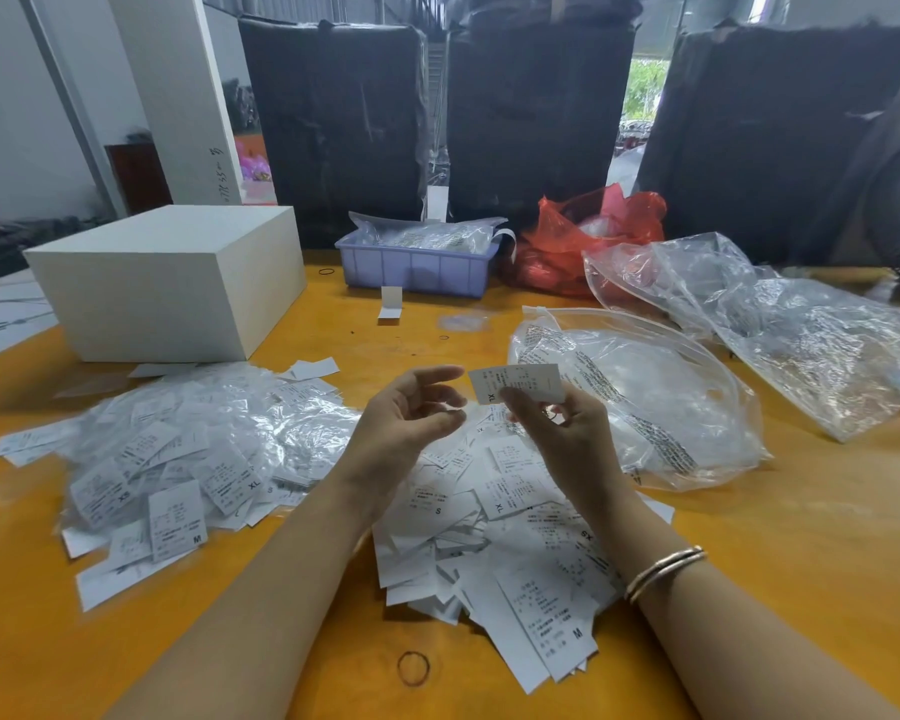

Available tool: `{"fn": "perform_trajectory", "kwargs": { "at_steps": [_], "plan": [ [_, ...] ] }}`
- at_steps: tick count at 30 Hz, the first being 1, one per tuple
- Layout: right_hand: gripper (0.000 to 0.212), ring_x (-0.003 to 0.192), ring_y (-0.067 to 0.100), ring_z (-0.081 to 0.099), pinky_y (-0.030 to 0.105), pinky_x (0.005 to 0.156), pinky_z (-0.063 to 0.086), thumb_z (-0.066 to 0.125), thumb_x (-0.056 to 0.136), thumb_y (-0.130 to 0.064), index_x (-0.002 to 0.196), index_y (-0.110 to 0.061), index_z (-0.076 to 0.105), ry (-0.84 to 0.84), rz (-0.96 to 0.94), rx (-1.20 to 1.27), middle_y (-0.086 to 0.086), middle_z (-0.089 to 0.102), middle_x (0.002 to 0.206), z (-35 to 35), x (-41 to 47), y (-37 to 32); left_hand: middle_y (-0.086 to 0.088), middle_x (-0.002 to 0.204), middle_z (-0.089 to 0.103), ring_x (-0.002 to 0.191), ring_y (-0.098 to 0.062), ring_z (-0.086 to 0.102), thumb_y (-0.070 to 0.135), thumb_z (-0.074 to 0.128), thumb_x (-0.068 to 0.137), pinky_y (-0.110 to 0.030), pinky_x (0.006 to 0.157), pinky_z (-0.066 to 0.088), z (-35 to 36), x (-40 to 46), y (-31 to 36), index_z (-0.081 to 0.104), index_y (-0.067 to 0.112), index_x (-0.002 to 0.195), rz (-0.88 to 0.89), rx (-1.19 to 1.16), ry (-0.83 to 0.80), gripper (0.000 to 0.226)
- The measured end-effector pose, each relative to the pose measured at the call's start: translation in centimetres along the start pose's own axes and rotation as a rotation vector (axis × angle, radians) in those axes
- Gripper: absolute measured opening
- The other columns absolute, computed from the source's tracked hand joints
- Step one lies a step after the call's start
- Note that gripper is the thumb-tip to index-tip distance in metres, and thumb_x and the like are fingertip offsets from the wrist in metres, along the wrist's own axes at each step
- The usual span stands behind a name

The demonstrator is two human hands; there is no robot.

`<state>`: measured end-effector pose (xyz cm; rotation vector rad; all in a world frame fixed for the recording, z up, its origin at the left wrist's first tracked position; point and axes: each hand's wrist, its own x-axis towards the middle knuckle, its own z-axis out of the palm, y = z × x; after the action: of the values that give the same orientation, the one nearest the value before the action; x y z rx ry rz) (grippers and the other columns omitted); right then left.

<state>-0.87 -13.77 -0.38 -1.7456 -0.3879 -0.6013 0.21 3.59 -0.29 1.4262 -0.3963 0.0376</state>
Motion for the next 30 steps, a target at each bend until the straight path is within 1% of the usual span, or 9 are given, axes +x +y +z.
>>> {"fn": "perform_trajectory", "kwargs": {
  "at_steps": [4,12,14,16,18,20,21,25,30],
  "plan": [
    [0.011,0.068,0.021,0.06,0.029,0.059,0.049,0.066,0.083,-0.015,0.087,-0.026,0.066,-0.023,-0.032,-0.031,-0.017,0.064,0.074,-0.03,0.08,0.07,0.009,0.082,0.068,0.081,-0.002,0.062,-0.002,0.064,0.083,-0.012,0.071,0.048,0.03,-0.01,0.04,0.063,0.021,0.107,-0.006,-0.008,0.006,0.033],
    [0.011,0.07,0.029,0.059,0.033,0.062,0.049,0.067,0.083,-0.009,0.084,-0.019,0.067,-0.132,0.03,-0.04,-0.003,0.064,0.072,-0.13,-0.02,0.49,0.007,0.088,0.071,0.08,-0.005,0.064,0.026,0.07,0.076,-0.015,0.068,0.049,0.36,0.04,0.16,0.066,0.025,0.1,-0.044,0.021,0.066,0.024],
    [0.005,0.069,0.027,0.059,0.034,0.063,0.048,0.068,0.083,-0.011,0.086,-0.015,0.07,-0.195,0.032,-0.094,-0.002,0.066,0.072,-0.11,0.01,0.76,0.008,0.084,0.071,0.078,-0.003,0.065,0.017,0.07,0.079,-0.014,0.065,0.049,0.44,0.04,0.05,0.066,0.023,0.099,-0.04,0.075,0.044,0.021],
    [0.013,0.073,0.029,0.061,0.041,0.066,0.049,0.067,0.084,-0.019,0.092,-0.009,0.07,-0.246,0.044,-0.135,0.006,0.068,0.078,0.14,-0.08,0.72,0.007,0.081,0.07,0.075,-0.003,0.064,0.008,0.069,0.082,-0.014,0.063,0.048,0.56,0.04,-0.13,0.066,0.021,0.099,-0.032,0.136,0.024,0.021],
    [0.014,0.071,0.022,0.06,0.038,0.065,0.05,0.062,0.088,-0.021,0.095,-0.009,0.062,-0.165,0.07,-0.059,0.007,0.066,0.079,0.24,0.02,0.42,0.004,0.082,0.07,0.075,-0.006,0.064,0.006,0.068,0.082,-0.015,0.064,0.05,0.44,0.13,-0.17,0.065,0.02,0.1,-0.028,0.131,0.054,0.022],
    [0.003,0.064,0.01,0.059,0.027,0.062,0.049,0.057,0.091,-0.013,0.089,-0.012,0.058,-0.025,0.083,0.07,0.003,0.063,0.073,0.06,0.23,0.07,0.001,0.086,0.071,0.077,-0.006,0.065,0.007,0.068,0.083,-0.016,0.064,0.051,0.2,0.28,-0.16,0.065,0.019,0.1,-0.024,0.107,0.087,0.022],
    [0.007,0.062,0.007,0.058,0.023,0.06,0.049,0.057,0.091,-0.009,0.085,-0.012,0.058,0.003,0.076,0.08,0.001,0.063,0.07,-0.03,0.26,0.01,0.0,0.088,0.071,0.077,-0.006,0.066,0.007,0.069,0.083,-0.016,0.064,0.051,0.14,0.3,-0.16,0.065,0.02,0.1,-0.023,0.107,0.09,0.022],
    [0.012,0.063,0.01,0.059,0.029,0.065,0.05,0.062,0.086,-0.004,0.077,-0.012,0.063,-0.116,0.086,-0.023,0.001,0.064,0.067,0.53,-0.11,0.14,-0.001,0.088,0.07,0.078,-0.01,0.065,0.004,0.068,0.082,-0.018,0.064,0.051,0.44,0.14,-0.41,0.065,0.022,0.099,-0.025,0.133,0.047,0.025],
    [0.015,0.061,0.008,0.056,0.015,0.061,0.046,0.053,0.091,-0.005,0.078,-0.009,0.06,0.003,0.248,0.268,0.001,0.063,0.064,0.38,0.14,-0.21,-0.003,0.091,0.07,0.079,-0.009,0.066,0.006,0.067,0.084,-0.018,0.065,0.052,0.09,0.28,-0.24,0.063,0.023,0.104,-0.057,0.123,0.032,0.026]
  ]
}}
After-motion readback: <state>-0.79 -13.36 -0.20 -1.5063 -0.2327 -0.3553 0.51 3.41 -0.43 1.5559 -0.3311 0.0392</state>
